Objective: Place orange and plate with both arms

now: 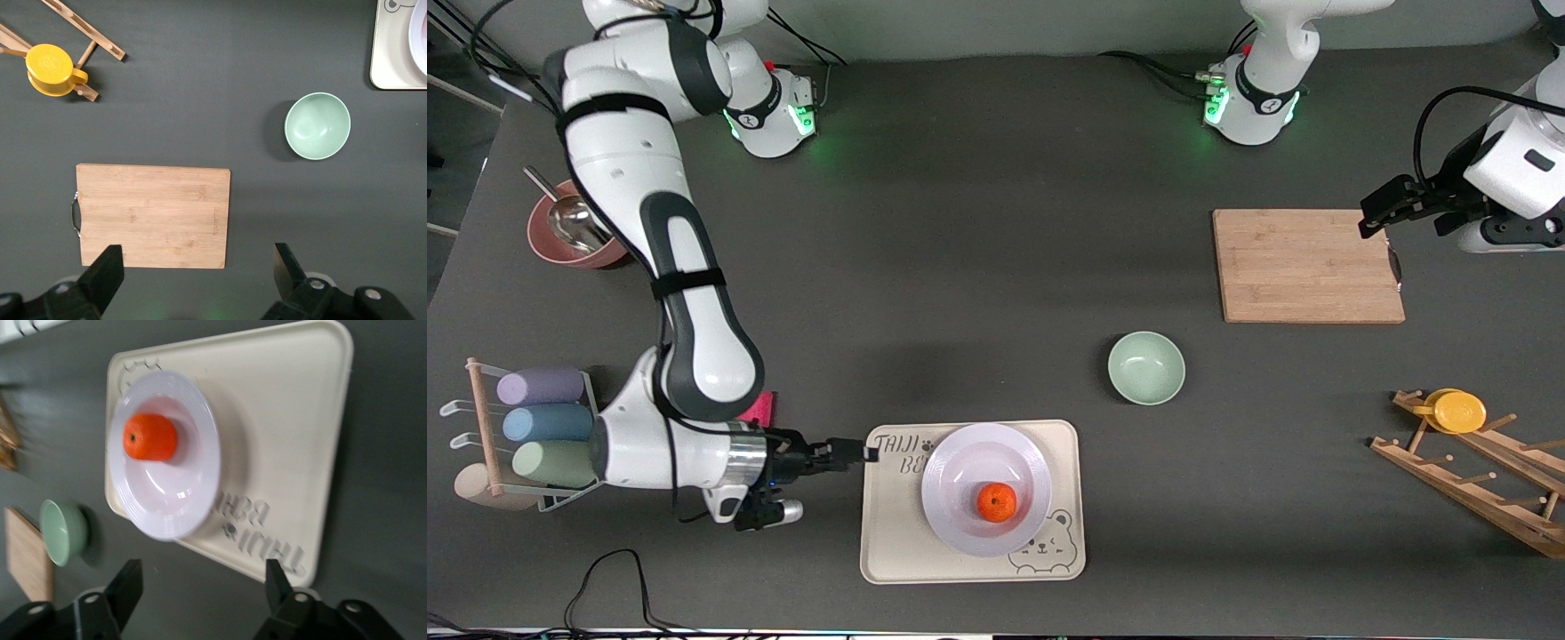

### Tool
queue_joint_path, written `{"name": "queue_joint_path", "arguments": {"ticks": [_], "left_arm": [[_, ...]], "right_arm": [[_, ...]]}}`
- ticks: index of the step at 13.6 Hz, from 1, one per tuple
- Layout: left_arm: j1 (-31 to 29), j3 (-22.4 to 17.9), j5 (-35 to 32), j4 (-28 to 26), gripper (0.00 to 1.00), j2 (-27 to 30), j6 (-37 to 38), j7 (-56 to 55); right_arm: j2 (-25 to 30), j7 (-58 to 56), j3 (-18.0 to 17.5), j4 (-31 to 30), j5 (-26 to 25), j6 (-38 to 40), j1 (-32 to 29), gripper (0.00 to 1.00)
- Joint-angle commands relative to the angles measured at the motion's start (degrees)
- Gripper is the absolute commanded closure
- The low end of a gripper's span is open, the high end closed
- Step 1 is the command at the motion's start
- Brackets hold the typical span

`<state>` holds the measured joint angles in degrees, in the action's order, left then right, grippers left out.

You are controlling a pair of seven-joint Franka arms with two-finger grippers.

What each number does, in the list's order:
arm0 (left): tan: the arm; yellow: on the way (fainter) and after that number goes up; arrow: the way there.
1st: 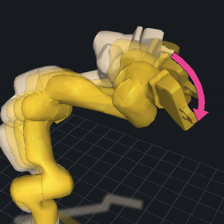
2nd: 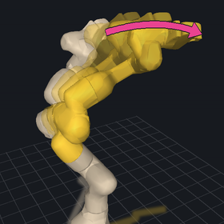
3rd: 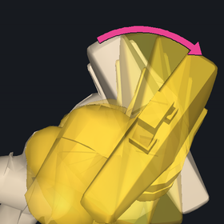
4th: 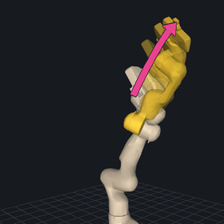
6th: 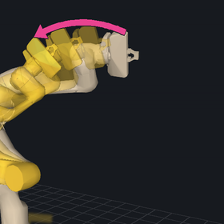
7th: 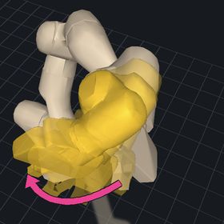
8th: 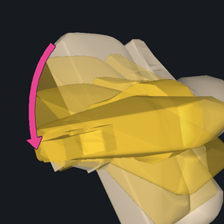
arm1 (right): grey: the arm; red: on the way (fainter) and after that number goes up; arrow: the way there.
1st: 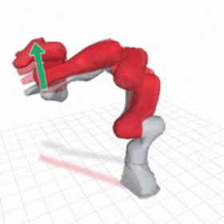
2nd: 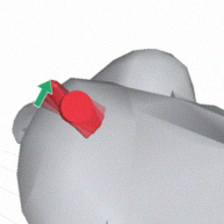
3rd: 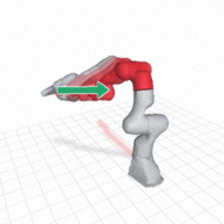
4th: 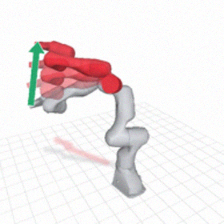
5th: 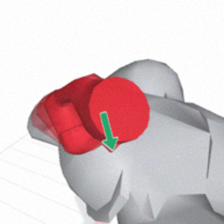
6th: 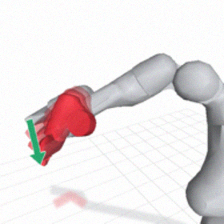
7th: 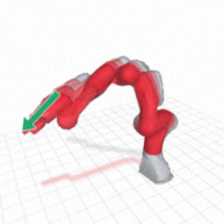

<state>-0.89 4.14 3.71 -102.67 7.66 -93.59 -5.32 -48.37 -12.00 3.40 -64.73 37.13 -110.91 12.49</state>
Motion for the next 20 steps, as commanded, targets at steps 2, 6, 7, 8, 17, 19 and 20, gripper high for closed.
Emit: {"name": "queue_joint_path", "arguments": {"ticks": [2, 6, 7, 8, 17, 19, 20], "left_arm": [[0.5, -0.4, 0.5, 0.8, 0.0, -0.1, -0.1, 0.8], [0.5, -0.4, 0.5, 0.8, 0.0, -0.4, -0.1, 0.8], [0.5, -0.4, 0.5, 0.8, 0.0, -0.4, -0.1, 0.8], [0.5, -0.4, 0.5, 0.8, 0.0, -0.5, -0.1, 0.7], [0.6, -0.4, -2.2, 0.6, 0.0, -1.1, -0.9, 0.8], [0.2, -0.4, -2.4, 0.6, 0.0, -1.5, -1.2, 0.8], [-0.1, -0.4, -2.4, 0.6, 0.0, -1.8, -1.2, 0.9]], "right_arm": [[16.5, 6.5, 0.3, -11.4, -14.3, 7.0, -2.6, 0.0], [30.1, 15.6, -0.5, -15.6, -28.0, 17.1, -8.2, 0.0], [33.1, 15.3, -1.4, -16.6, -29.9, 19.2, -10.0, 0.0], [36.4, 15.2, -2.7, -18.9, -31.5, 20.2, -11.9, 0.0], [46.6, 10.9, -2.7, -24.0, -36.5, 22.4, -14.6, 0.0], [46.8, 11.2, -2.5, -24.0, -36.5, 22.4, -14.4, 0.0], [46.8, 11.2, -2.5, -24.0, -36.5, 22.5, -14.4, 0.0]]}}
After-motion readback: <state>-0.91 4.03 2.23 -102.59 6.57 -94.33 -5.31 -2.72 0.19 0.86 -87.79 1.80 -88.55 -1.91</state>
